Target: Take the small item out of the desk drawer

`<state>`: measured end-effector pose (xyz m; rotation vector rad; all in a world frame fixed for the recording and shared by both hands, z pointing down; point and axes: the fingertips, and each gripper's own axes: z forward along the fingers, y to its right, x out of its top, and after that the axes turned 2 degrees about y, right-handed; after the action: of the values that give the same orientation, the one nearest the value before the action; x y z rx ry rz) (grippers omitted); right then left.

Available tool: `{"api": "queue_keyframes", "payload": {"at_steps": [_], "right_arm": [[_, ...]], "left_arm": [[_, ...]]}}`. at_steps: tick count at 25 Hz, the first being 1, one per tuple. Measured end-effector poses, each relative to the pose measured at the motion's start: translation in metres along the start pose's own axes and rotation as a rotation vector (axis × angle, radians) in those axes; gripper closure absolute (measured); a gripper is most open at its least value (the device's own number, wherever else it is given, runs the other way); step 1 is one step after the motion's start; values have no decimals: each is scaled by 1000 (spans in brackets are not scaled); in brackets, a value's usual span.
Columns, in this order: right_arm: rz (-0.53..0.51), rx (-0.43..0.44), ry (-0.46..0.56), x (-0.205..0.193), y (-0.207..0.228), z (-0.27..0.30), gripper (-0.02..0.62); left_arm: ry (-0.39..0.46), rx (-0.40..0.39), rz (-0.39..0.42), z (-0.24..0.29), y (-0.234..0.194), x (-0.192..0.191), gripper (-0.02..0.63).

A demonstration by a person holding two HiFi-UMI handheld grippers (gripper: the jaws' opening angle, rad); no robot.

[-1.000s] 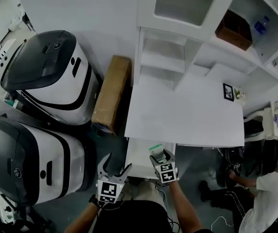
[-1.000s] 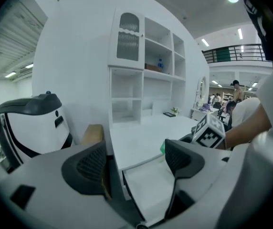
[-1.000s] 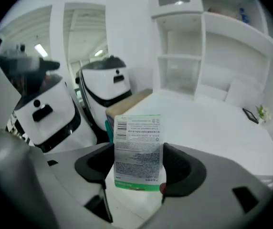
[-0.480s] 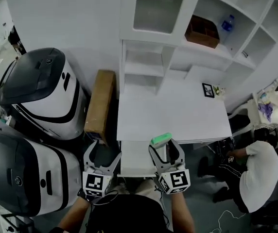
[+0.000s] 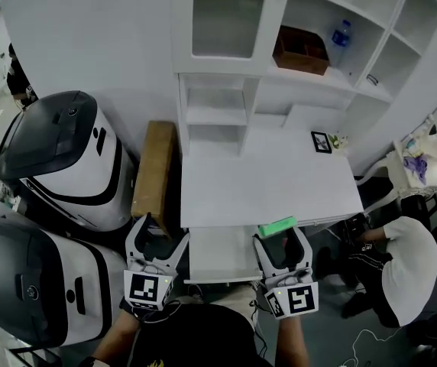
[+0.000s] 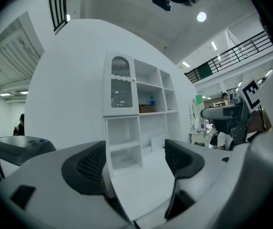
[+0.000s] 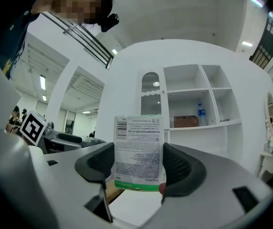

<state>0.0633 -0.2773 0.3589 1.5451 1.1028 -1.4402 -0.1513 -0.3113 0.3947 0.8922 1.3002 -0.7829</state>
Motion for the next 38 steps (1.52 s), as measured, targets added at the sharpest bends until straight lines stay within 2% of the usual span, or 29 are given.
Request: {"api": "queue_keyframes", "payload": {"at_steps": [3, 10, 15, 18, 21, 26, 29, 38], "right_arm": [[15, -13, 28, 11, 16, 1, 267], [-25, -41, 58, 33, 27, 1, 267], [-46, -50, 46, 36, 22, 2, 267], [-74, -58, 33, 37, 21, 2, 268], [-79, -61, 23, 38, 19, 2, 268], [-101, -38, 0, 31, 7, 2, 268], [-139, -16, -24, 27, -1, 3, 268], [-153, -14, -29, 30, -7, 1, 268]], "left_arm": [[4, -1, -4, 4, 0, 7, 213], [2, -29, 24, 19, 4, 12, 213], [47, -41, 1, 20, 6, 13, 213], [14, -50, 8, 18, 4, 9, 213], [55, -38, -16, 21, 0, 15, 213], [137, -34, 6, 20, -3, 32, 215], [143, -37, -2, 18, -2, 33, 215], [132, -34, -20, 9, -3, 30, 218]]}}
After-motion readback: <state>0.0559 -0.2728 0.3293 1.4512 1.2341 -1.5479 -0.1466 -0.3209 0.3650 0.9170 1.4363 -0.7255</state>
